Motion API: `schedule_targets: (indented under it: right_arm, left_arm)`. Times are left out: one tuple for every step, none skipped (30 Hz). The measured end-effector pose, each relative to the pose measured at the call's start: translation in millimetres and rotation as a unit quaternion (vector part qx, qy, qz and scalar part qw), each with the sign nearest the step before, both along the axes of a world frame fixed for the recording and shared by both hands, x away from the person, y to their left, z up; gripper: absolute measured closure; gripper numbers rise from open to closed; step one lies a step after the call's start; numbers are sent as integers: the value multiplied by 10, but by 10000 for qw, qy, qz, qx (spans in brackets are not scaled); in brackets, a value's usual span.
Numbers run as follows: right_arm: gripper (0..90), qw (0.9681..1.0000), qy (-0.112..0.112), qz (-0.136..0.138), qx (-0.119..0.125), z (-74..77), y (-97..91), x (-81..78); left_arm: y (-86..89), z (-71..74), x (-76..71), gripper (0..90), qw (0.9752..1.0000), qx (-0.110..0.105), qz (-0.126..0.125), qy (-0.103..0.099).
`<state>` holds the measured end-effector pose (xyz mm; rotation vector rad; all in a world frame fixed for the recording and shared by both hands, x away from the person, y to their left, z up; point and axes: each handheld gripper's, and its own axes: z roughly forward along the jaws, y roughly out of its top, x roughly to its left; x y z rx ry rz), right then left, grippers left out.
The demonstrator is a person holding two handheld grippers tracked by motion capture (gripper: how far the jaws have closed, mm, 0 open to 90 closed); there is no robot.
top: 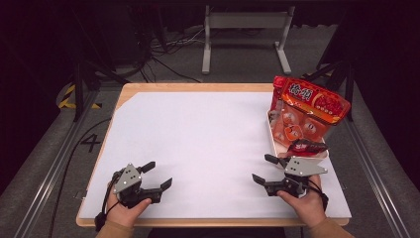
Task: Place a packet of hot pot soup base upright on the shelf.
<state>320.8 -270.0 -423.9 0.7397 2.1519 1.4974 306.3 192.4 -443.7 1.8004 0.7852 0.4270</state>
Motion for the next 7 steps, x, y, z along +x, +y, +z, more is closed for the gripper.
schedule_targets:
  right_arm:
    - [200,10000,-11,2,20,-1,0,0]
    - [199,10000,-16,5,32,3,0,-1]
    - [199,10000,-23,4,36,6,-1,0]
    - [199,10000,-47,-10,35,8,-3,2]
    - [199,10000,-56,-22,36,9,-5,2]
    - [199,10000,-50,-18,53,9,-6,2]
    - [199,10000,-50,-18,53,9,-6,2]
  left_arm:
    - [8,-1,8,176,10000,-4,5,-13]
    - [11,-1,11,175,10000,-43,31,-7]
    - [21,2,18,174,10000,-63,40,3]
    - [24,3,19,172,10000,-75,57,24]
    - [33,6,27,172,10000,-59,63,12]
    - [35,7,28,172,9999,-94,112,43]
    - [35,7,28,168,9999,-94,112,43]
